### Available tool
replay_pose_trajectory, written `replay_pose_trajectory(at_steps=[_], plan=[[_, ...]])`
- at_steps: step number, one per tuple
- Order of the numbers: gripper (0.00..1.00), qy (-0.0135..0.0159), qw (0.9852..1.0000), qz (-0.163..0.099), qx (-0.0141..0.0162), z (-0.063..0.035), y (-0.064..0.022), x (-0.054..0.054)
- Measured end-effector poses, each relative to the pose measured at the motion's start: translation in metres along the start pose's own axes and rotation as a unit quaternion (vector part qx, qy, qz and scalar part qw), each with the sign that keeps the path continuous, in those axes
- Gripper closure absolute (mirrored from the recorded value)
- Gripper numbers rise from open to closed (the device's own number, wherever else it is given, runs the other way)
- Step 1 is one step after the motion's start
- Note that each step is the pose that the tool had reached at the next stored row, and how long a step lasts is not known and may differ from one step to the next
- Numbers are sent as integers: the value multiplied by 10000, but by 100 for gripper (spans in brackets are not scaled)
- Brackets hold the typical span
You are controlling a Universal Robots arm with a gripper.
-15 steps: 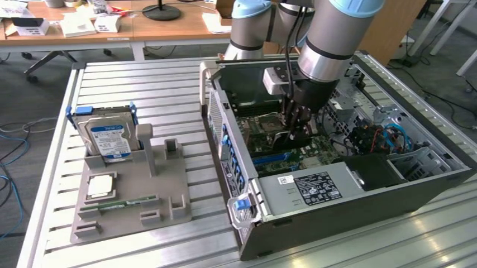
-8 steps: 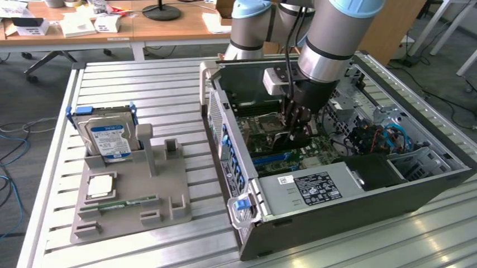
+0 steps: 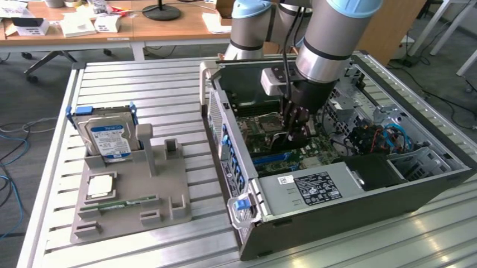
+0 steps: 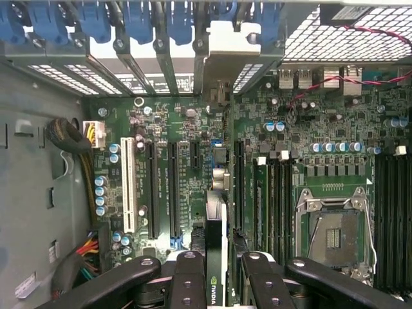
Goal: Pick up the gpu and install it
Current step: 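Insert the gpu into the slot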
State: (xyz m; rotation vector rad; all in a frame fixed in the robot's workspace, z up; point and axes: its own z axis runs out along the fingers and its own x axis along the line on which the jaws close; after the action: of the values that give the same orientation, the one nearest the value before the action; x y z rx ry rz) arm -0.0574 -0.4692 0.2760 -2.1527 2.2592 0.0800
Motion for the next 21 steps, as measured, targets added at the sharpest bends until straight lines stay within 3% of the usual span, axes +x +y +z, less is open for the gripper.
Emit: replay_pose_trajectory(at_steps=[21], plan=[[73, -1, 10000, 0, 0, 2, 56, 11]])
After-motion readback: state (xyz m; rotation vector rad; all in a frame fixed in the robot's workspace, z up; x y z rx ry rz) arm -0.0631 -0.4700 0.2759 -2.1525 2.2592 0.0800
